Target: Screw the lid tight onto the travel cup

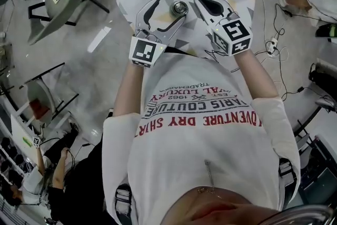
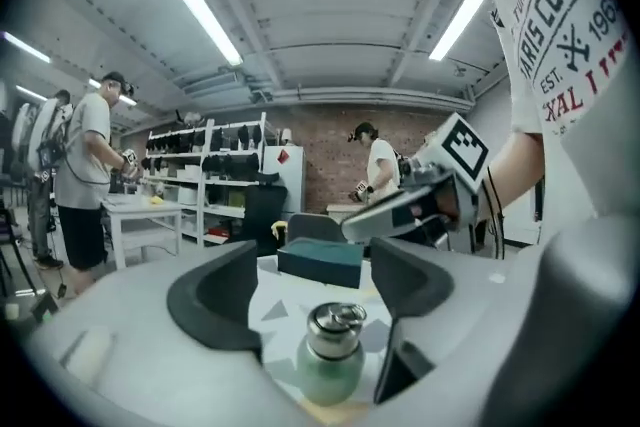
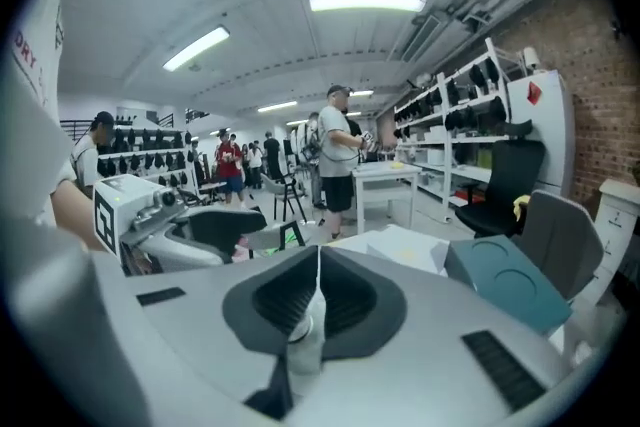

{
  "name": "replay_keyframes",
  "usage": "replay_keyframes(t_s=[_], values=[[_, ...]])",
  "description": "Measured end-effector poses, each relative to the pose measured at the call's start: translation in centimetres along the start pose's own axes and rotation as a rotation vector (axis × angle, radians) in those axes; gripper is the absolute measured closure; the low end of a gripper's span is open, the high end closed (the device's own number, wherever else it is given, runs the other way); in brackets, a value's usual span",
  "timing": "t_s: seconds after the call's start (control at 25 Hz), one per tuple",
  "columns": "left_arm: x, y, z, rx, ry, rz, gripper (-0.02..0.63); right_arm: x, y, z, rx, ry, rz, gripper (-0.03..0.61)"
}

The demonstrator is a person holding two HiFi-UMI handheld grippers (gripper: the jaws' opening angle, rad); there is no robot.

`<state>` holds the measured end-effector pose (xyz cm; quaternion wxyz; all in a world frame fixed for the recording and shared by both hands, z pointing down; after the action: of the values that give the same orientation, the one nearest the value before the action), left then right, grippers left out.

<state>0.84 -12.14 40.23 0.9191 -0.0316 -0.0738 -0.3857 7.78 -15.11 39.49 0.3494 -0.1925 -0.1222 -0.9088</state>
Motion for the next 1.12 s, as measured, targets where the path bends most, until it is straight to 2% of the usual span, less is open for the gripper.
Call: replay_keyframes(t_s=[0.04,0.12,0.16,0.24,0.32,0.48,0.64,0.88,1.12], values=[[-0.2,-0.6,-1.0,0.005,0.020,-0.026,0.273,-0.3,0.3,-0.2,0.020,0.023,0.013,0.564],[-0.9,-2.0,-3.0,-0.004,0.054,-0.100,0.435,-1.0,0.7,-0.9,0.041,0.067,0.041,0.563],[-1.4,-2.7,-4.0,-0.008,0.070,-0.143,0.486,-1.3,0.9,-1.3,0.039,0.089,0.055,0.563],[-2.2,-4.0,-6.0,0.004,0.101,-0.221,0.533,-1.9,1.2,-2.2,0.020,0.128,0.083,0.563],[-2.8,-4.7,-7.9,0.032,0.115,-0.260,0.601,-2.4,1.3,-3.1,0.003,0.162,0.105,0.563],[-2.9,-4.8,-10.4,0.081,0.097,-0.246,0.603,-3.8,0.9,-5.1,-0.033,0.243,0.113,0.566],[-3.0,-5.0,-11.4,0.036,0.097,-0.261,0.603,-4.8,0.6,-6.4,-0.064,0.291,0.120,0.568],[-2.8,-4.1,-10.9,0.036,0.069,-0.236,0.603,-5.4,0.8,-6.6,-0.058,0.299,0.151,0.569],[-2.9,-4.9,-10.8,0.023,0.056,-0.249,0.603,-5.2,0.6,-6.5,-0.060,0.290,0.155,0.569]])
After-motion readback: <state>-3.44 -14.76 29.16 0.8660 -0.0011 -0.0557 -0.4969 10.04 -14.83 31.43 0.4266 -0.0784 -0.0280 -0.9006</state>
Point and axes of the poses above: the fingertips, and each gripper's own axes: x forward along the fingers, y to its right, z out of its underside, the point moved 1 cm from there along -x, backward along the fingers, and after that the axes turned 3 degrees about -y, right-handed, at the moved point
